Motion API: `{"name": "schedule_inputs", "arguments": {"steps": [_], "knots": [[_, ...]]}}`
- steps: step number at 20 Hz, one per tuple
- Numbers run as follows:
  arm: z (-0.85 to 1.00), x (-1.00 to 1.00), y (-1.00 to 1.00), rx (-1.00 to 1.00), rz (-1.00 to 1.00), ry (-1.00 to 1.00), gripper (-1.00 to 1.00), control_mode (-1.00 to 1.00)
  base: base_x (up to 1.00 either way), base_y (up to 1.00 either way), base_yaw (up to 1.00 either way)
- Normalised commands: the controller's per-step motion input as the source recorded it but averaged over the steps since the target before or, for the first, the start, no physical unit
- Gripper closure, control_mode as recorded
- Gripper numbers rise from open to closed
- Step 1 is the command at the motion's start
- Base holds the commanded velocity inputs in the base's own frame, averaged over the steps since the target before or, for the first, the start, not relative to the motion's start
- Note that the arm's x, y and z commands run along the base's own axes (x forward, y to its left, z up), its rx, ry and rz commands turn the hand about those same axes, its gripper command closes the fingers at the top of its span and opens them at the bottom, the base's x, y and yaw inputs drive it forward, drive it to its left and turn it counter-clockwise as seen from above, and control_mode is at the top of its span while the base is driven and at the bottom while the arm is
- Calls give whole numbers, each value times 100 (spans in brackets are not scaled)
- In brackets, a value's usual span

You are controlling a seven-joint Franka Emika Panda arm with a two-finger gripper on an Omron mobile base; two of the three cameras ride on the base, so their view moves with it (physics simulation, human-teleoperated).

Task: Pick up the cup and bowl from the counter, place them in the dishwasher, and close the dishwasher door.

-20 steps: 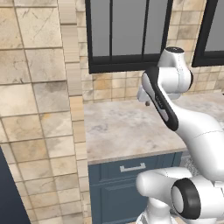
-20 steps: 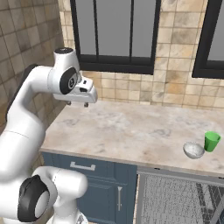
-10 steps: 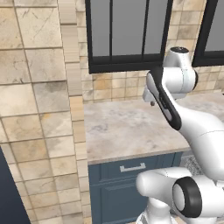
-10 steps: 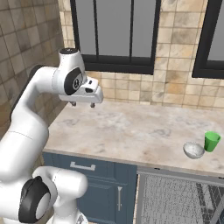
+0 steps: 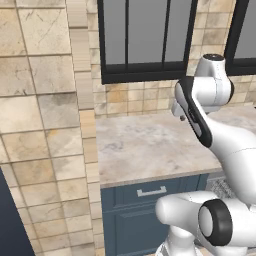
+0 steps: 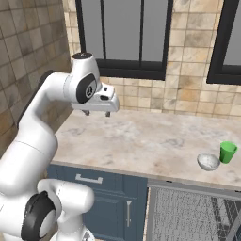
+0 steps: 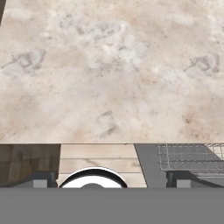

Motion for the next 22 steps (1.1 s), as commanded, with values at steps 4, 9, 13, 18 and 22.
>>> {"name": "schedule_inputs", "arguments": {"steps": [4,9,13,18,22], "knots": [[0,0,-32,-1,0,0,-100,-100,0,0,0],[0,0,-32,0,0,0,-100,-100,0,0,0],[0,0,-30,0,0,0,-100,-100,0,0,0],[0,0,-29,0,0,0,-100,-100,0,0,0],[0,0,-27,0,0,0,-100,-100,0,0,0]]}}
